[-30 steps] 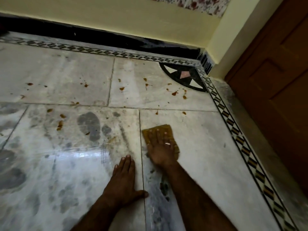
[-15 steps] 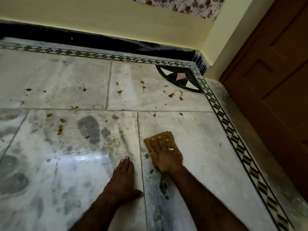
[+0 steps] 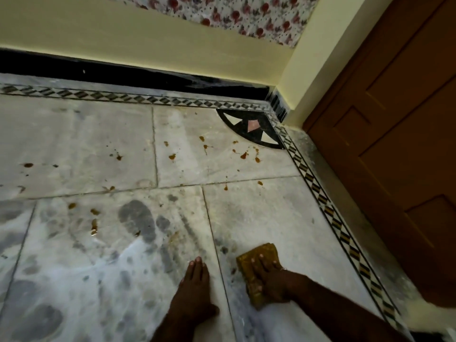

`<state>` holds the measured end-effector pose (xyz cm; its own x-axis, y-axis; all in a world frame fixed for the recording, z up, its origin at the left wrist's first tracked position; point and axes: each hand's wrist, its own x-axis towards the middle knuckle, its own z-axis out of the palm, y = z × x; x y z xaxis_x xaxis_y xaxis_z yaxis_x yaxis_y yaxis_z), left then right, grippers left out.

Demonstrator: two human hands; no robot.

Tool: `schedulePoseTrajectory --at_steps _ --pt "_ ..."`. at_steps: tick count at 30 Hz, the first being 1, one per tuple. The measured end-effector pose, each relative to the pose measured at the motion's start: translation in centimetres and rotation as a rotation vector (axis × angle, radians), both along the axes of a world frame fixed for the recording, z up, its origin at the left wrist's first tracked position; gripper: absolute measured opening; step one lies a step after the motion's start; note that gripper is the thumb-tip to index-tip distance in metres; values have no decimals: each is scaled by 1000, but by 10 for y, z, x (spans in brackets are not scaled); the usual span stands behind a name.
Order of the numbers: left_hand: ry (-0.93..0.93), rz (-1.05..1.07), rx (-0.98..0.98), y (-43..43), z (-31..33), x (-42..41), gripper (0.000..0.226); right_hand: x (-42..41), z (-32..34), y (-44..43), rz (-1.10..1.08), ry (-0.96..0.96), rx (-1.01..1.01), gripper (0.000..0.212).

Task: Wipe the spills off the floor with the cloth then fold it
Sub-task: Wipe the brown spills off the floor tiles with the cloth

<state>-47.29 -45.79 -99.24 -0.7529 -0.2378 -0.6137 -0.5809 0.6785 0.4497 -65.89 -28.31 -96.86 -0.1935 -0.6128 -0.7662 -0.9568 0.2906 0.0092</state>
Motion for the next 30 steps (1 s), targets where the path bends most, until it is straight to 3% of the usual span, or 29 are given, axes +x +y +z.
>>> schedulePoseTrajectory --at_steps 2,5,7,9,14,16,18,22,26,30 --pt "-18 -2 -21 0 -2 -1 119 -15 -15 11 -85 60 -90 69" --pt "-27 5 -52 9 -3 -10 105 -50 -20 -16 -244 369 -374 69" --pt "-43 7 -91 15 -4 -16 97 -71 -15 -45 -202 242 -133 74" --pt "-55 30 -81 14 -4 -18 97 -79 -25 -69 -153 131 -203 79" --pt "-63 120 -35 7 -4 -32 98 -63 -56 -16 16 228 -565 63" --pt "73 112 -110 3 -10 -49 99 -79 -54 0 109 257 -660 57" --pt "204 91 -218 -9 -16 -73 99 -105 -55 -16 39 215 -613 49" --pt "54 120 -186 -27 -24 -126 110 -129 -53 -84 -346 214 -694 60" --pt "-1 151 -200 -25 -24 -140 117 -112 -68 -37 -179 176 -810 57" --pt "14 121 -261 -30 -17 -141 124 -145 -65 -16 -289 182 -779 62"
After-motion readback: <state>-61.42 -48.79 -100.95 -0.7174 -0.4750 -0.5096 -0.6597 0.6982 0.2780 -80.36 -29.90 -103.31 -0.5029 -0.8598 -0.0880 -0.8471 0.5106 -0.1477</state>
